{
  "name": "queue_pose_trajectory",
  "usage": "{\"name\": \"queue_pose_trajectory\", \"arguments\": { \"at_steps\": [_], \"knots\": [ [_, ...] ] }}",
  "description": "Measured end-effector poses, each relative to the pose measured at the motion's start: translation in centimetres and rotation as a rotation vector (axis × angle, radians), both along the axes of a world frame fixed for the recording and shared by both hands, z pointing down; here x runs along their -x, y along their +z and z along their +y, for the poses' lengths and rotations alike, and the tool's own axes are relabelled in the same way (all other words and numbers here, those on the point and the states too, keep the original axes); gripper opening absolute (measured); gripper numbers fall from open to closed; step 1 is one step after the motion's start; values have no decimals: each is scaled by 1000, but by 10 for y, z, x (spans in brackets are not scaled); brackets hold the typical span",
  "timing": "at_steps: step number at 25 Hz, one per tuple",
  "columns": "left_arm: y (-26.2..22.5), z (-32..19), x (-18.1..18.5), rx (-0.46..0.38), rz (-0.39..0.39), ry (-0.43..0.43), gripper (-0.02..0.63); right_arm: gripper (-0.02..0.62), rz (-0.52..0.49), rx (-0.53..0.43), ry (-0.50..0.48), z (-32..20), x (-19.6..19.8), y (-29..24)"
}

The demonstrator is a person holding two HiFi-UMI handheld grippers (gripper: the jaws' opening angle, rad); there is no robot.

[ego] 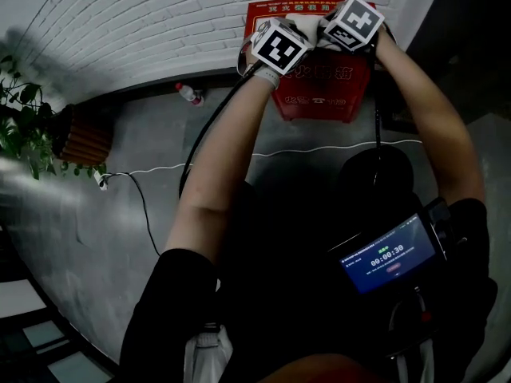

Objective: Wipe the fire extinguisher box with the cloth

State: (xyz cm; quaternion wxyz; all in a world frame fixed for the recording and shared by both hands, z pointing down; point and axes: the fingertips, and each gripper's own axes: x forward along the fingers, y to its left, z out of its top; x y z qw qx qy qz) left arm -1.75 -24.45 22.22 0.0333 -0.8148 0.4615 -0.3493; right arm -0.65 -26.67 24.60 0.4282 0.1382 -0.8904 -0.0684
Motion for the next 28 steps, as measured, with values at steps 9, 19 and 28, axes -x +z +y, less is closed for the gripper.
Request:
{"name": "queue_pose_trajectory", "arguments": {
  "at_steps": [9,19,28],
  "knots": [
    [-9,-11,-113,21,7,145,0,83,6,-1,146,-12,-116,-14],
    [-18,12,-134,-52,66,168,0,86,-289,-41,237,5,-156,-52],
    [-87,94,-41,-311,398,105,0,90,-768,-93,141,87,-107,-131]
  ]
}}
